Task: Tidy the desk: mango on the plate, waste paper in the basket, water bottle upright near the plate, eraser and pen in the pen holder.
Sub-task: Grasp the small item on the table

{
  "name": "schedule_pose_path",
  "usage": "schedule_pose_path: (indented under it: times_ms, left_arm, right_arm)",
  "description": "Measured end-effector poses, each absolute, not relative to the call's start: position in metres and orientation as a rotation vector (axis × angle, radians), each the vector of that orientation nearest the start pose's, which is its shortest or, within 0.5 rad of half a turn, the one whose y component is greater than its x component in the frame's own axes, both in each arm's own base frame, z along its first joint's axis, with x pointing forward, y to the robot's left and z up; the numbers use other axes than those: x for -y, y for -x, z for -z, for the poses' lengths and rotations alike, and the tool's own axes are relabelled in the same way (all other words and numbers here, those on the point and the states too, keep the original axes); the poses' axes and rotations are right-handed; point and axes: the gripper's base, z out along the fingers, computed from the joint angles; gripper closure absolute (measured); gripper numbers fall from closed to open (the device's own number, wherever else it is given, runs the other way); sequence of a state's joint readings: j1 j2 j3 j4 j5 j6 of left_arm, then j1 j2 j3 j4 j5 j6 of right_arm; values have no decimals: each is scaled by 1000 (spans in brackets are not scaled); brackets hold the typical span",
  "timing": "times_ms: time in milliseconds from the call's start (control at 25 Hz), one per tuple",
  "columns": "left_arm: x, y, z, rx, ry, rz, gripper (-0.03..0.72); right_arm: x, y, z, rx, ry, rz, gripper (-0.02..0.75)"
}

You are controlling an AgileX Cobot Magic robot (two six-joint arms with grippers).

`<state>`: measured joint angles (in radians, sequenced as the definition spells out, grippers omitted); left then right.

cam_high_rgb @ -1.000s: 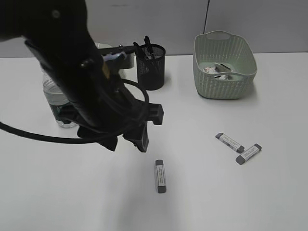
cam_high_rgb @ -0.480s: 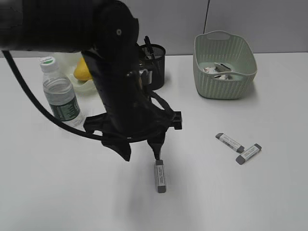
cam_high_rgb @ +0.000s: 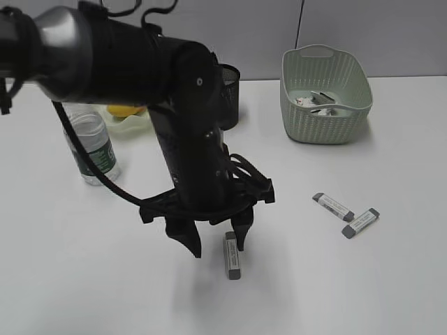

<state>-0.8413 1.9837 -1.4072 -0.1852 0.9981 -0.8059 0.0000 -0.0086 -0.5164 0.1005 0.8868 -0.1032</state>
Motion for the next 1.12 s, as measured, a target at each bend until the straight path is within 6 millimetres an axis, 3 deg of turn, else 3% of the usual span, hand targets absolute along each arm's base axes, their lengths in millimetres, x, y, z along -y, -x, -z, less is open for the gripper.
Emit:
schedule_pose_path:
  times_ms: [280,680,1120]
  left_arm:
    - [304,-251,-156,-3228,124,220,242]
    - [326,-281,-139,-3190,19,71,253]
    - [330,-284,-130,-3174,52,80,265]
  right_arm:
    - [-7,3,-297,-1838,102,-35,209]
    - [-7,3,-297,-1839,106,-33,218]
    - [-7,3,-297,-1839,107,-32,218]
